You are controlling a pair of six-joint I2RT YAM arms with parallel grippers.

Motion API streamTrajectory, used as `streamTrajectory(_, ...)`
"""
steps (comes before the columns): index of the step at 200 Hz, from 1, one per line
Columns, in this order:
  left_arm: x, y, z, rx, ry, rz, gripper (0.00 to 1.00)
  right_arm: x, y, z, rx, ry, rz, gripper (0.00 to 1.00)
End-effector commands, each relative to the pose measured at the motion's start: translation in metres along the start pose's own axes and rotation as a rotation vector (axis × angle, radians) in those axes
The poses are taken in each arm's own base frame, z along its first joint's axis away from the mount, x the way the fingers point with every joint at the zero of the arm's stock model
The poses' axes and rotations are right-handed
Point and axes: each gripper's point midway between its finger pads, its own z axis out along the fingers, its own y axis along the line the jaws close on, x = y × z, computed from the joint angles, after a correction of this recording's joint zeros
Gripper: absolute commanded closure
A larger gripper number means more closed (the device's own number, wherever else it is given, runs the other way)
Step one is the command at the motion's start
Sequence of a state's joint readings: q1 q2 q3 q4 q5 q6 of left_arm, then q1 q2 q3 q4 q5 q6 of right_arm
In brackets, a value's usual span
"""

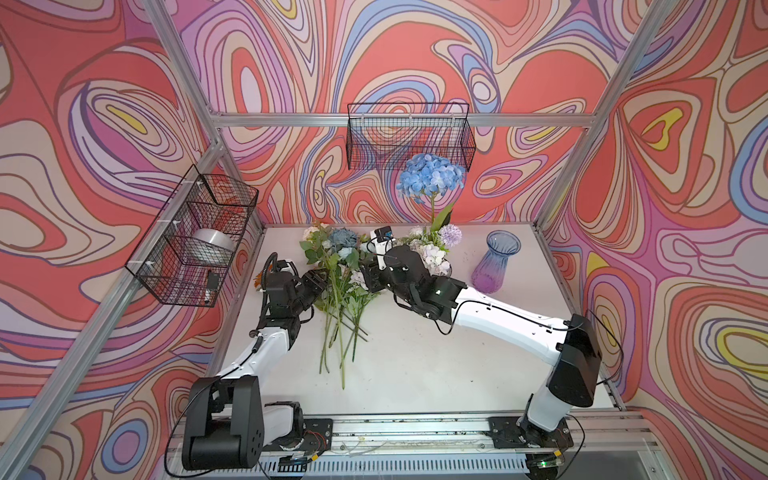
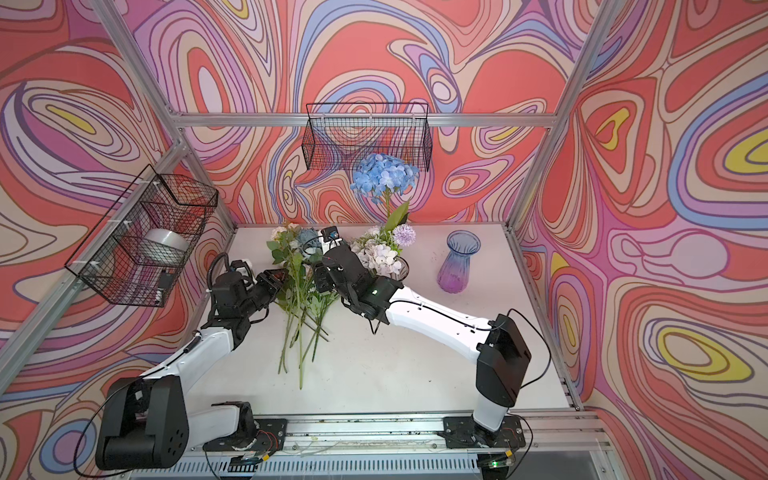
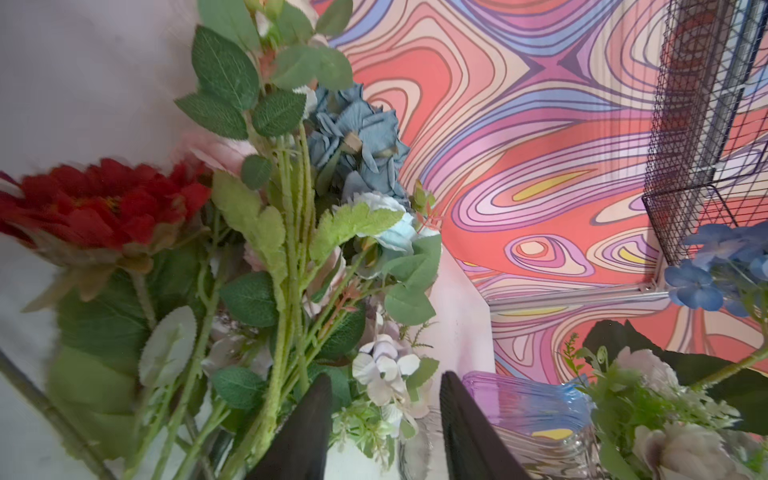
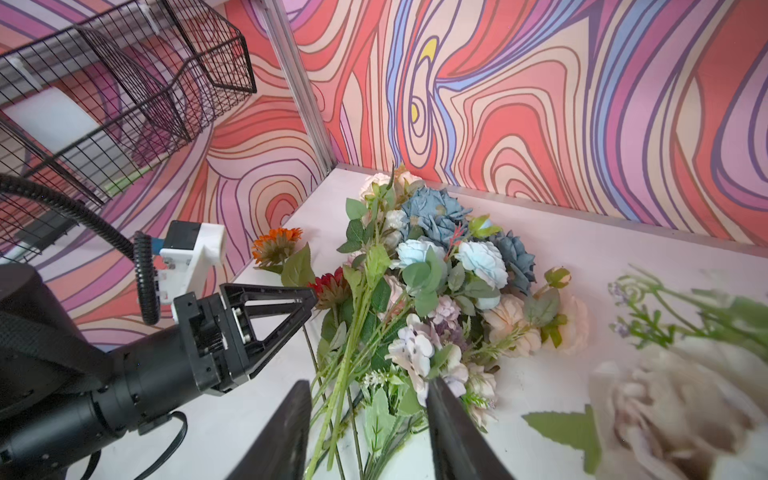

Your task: Arrange the flowers into the vase

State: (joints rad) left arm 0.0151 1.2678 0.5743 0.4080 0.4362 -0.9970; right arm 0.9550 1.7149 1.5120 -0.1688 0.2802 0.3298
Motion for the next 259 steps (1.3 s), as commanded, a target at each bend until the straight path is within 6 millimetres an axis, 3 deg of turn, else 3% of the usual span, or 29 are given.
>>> streamTrajectory(1, 0.015, -0.003, 0.004, 0.022, 0.063, -0.048, 0.55, -0.016, 0.001, -0.013, -0.003, -0.051, -0.001, 0.52)
streamTrajectory(57, 0.051, 0.021, 0.006, -0.096, 0.14, -0.043, 0.55, -0.02, -0.001, -0.017, 0.005, -0.063, -0.004, 0.52)
streamTrajectory(121, 0.051, 0.038, 0.01, -0.176, 0.108, 0.012, 0.55, -0.023, 0.0, -0.023, -0.009, -0.072, 0.005, 0.52)
streamTrajectory(164, 0.053, 0.038, 0.029, -0.143, 0.119, -0.014, 0.57, -0.02, 0.009, -0.02, -0.034, -0.061, 0.0, 0.52)
streamTrajectory(186, 0.053, 0.035, 0.039, -0.112, 0.123, -0.029, 0.65, -0.016, 0.013, -0.019, -0.033, -0.053, -0.006, 0.52)
streamTrajectory(215, 0.047, 0.02, 0.046, -0.058, 0.12, -0.033, 0.89, -0.003, 0.017, -0.014, -0.041, -0.022, -0.002, 0.55)
streamTrajectory(228, 0.044, 0.015, 0.044, -0.047, 0.111, -0.027, 1.0, 0.008, 0.025, -0.01, -0.061, 0.003, -0.005, 0.61)
streamTrajectory(259, 0.028, -0.007, 0.028, -0.034, 0.058, 0.03, 1.0, 0.045, 0.051, -0.003, -0.112, 0.088, -0.037, 0.61)
